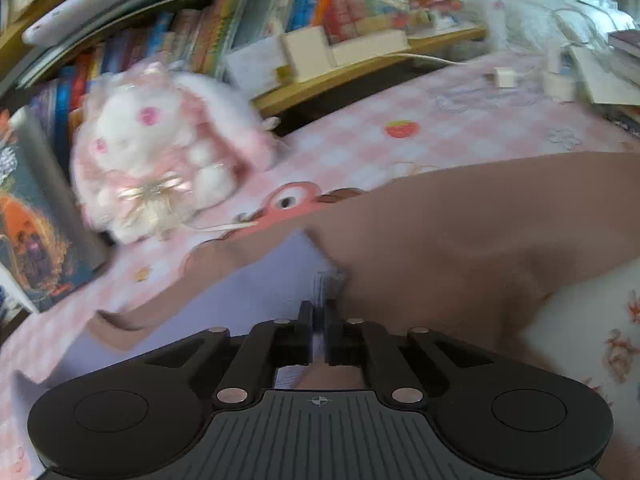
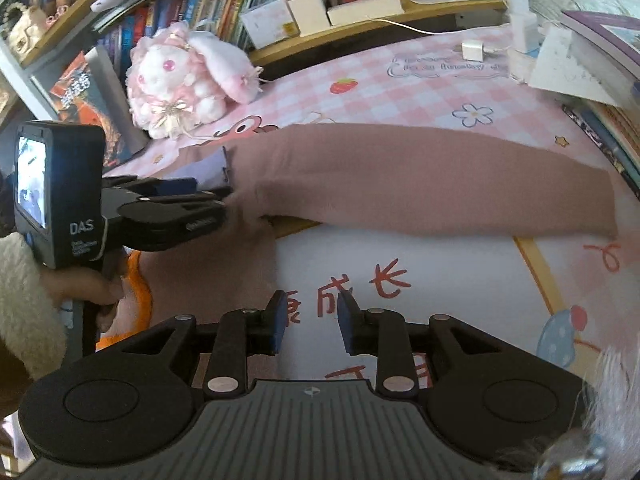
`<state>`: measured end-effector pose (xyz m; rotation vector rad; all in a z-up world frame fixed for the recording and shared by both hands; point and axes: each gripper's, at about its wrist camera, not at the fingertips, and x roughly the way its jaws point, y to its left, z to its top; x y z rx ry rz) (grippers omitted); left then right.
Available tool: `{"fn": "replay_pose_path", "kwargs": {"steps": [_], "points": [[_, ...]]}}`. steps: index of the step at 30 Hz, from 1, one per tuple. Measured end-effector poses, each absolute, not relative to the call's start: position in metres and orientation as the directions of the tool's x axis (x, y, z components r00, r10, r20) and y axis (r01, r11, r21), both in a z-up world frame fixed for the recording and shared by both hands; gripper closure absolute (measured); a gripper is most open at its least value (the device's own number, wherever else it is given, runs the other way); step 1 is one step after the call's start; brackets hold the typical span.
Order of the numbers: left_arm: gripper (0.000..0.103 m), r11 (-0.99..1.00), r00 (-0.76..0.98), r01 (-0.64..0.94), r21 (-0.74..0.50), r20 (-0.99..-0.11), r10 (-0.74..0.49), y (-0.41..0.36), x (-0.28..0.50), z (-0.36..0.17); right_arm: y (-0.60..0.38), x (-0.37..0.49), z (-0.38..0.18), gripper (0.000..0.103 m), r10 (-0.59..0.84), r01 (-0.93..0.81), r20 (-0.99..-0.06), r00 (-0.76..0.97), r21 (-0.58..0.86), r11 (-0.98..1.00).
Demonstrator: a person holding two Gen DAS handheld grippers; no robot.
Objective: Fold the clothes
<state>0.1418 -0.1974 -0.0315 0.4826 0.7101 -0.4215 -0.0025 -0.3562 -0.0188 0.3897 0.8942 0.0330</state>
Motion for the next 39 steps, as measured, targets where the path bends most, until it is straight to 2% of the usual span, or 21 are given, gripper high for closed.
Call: {"fn": "replay_pose_path", "kwargs": {"steps": [3,7,10,16,21,24,26,28,31,32,34,35,37,39], "points": [[0.100,0.863,0.728,0.448,0.233,-0.656,-0.200,-0.158,0.142,-0.011,-0.346,0.001,-0.016,0.077,0.193,0.116,-0.749,0.634,0.339,0.934],[0.100,0.964,0.823,0.252,0.082,-0.543,-0.169,-0.062,0.127,0.042,-0.335,0.008,-0.016,0.077,0.200,0.103,-0.747,0.634,0.338,0.936],[0.100,0.999,0.867,0.040,0.023,-0.497,-0.024,0.033,0.114,0.068,-0.328,0.015,-0.017,0.077,0.197,0.105,-0.753,0.628,0.332,0.937],[0.100,0.942,0.796,-0.312,0.125,-0.507,0.331,0.185,0.085,0.068,-0.312,0.023,-0.021,0.077,0.180,0.101,-0.772,0.610,0.302,0.948],[0.099,0.894,0.723,-0.401,0.198,-0.531,0.442,0.242,0.075,0.053,-0.299,0.019,-0.024,0.077,0.150,0.108,-0.787,0.598,0.265,0.958],[0.099,0.897,0.703,-0.396,0.195,-0.563,0.433,0.256,0.080,0.044,-0.292,0.015,-0.024,0.077,0.129,0.114,-0.794,0.594,0.242,0.964],[0.092,0.908,0.696,-0.378,0.179,-0.592,0.407,0.266,0.084,0.038,-0.289,0.011,-0.024,0.077,0.116,0.119,-0.799,0.590,0.227,0.967],[0.089,0.906,0.687,-0.384,0.179,-0.601,0.410,0.270,0.083,0.034,-0.286,0.008,-0.024,0.077,0.101,0.124,-0.806,0.584,0.211,0.970],[0.067,0.892,0.686,-0.419,0.169,-0.585,0.433,0.267,0.070,0.034,-0.282,0.002,-0.023,0.077,0.081,0.129,-0.813,0.576,0.188,0.974],[0.066,0.892,0.697,-0.427,0.150,-0.574,0.430,0.263,0.062,0.036,-0.280,-0.001,-0.023,0.077,0.074,0.131,-0.816,0.574,0.181,0.975],[0.066,0.927,0.741,-0.372,0.048,-0.585,0.328,0.253,0.043,0.034,-0.277,-0.005,-0.022,0.077,0.061,0.134,-0.820,0.569,0.165,0.977],[0.066,0.949,0.759,-0.316,-0.020,-0.606,0.240,0.245,0.033,0.029,-0.275,-0.008,-0.022,0.077,0.054,0.133,-0.823,0.566,0.156,0.979],[0.065,0.970,0.755,-0.208,-0.121,-0.651,0.081,0.224,0.020,0.015,-0.271,-0.013,-0.023,0.075,0.037,0.125,-0.828,0.559,0.129,0.984],[0.065,0.972,0.725,-0.143,-0.187,-0.688,-0.026,0.202,0.013,-0.004,-0.267,-0.018,-0.023,0.074,0.013,0.119,-0.831,0.556,0.095,0.988]]}}
